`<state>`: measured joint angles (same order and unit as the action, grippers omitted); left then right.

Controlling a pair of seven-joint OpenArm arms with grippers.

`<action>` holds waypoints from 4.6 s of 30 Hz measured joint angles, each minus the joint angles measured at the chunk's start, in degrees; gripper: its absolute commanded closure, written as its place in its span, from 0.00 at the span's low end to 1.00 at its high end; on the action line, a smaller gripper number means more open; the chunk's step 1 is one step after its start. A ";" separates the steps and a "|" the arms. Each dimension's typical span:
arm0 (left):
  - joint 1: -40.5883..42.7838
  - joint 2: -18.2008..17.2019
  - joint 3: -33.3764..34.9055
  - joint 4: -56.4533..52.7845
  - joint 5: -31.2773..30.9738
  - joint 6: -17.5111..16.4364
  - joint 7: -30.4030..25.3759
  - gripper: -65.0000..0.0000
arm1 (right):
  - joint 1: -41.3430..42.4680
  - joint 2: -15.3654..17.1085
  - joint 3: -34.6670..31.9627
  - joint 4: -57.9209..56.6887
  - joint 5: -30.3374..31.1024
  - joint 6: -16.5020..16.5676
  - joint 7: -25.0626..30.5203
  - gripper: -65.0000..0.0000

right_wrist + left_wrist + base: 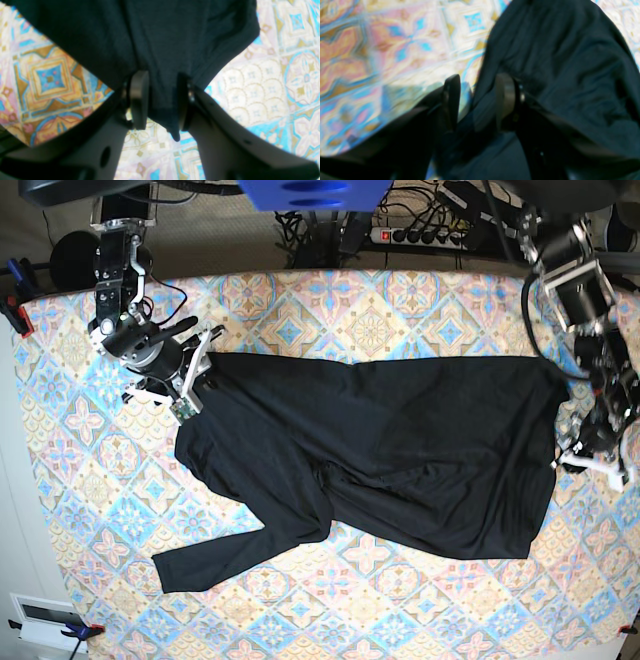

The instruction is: Layout the t-shirt on the table in an organized manner, then fold the t-shirt properly

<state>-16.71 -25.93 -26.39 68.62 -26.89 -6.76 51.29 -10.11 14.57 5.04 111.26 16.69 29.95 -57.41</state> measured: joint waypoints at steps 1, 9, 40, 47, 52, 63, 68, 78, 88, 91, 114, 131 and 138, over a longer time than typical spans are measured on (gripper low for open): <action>-1.73 0.31 0.79 -2.19 -0.39 -0.31 -1.90 0.65 | -0.09 -0.50 -0.02 0.00 -0.04 0.00 -0.04 0.72; -8.48 0.24 11.58 -18.40 -0.39 -0.13 -12.72 0.65 | -0.04 -2.49 -0.15 -0.04 -0.02 -0.02 -0.04 0.72; -8.92 2.99 10.03 -14.53 -1.44 -0.37 -12.92 1.00 | 2.10 -2.47 0.00 -0.04 -0.02 -0.02 0.00 0.72; -2.40 3.04 2.82 -0.50 -1.01 -0.15 -5.40 1.00 | 6.10 -2.51 0.17 -0.37 -0.07 0.00 -0.37 0.72; 2.80 2.89 2.73 9.92 -2.08 -0.55 -2.51 1.00 | 13.49 -2.69 0.00 -3.48 0.46 0.00 1.01 0.72; 10.95 -0.70 -10.21 17.75 -13.51 -0.44 3.98 1.00 | 25.77 -4.35 -0.17 -22.71 4.76 0.04 0.57 0.72; 10.91 -0.59 -19.06 17.75 -14.88 -0.35 8.02 1.00 | 30.36 -3.93 0.04 -31.01 3.96 -0.09 1.81 0.71; 10.84 -1.66 -20.94 17.75 -14.93 -0.39 9.20 1.00 | 33.75 -4.22 -7.50 -40.76 4.33 -0.02 2.27 0.62; 13.70 -4.57 -21.29 17.75 -14.62 -0.28 9.79 1.00 | 34.07 -4.13 -10.62 -44.68 4.37 0.00 7.87 0.52; 14.14 -4.70 -21.11 17.75 -15.32 -0.42 9.62 1.00 | 33.94 -4.07 -10.62 -46.75 4.22 -0.15 8.85 0.52; 16.65 -5.51 -20.90 17.90 -15.17 -0.42 9.64 1.00 | 38.29 -5.97 -10.56 -59.28 3.91 -0.22 23.82 0.52; 16.65 -5.16 -20.85 17.90 -15.13 -0.39 9.57 1.00 | 38.99 -5.81 -17.70 -67.98 4.76 -0.33 33.94 0.67; 16.24 -3.39 -20.74 17.90 -15.10 -0.39 9.14 1.00 | 38.56 -6.01 -19.30 -67.69 4.76 -0.20 35.10 0.98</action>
<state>-0.47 -29.32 -47.13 86.52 -42.00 -7.16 60.42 28.45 8.56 -14.26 43.57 21.45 29.76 -22.31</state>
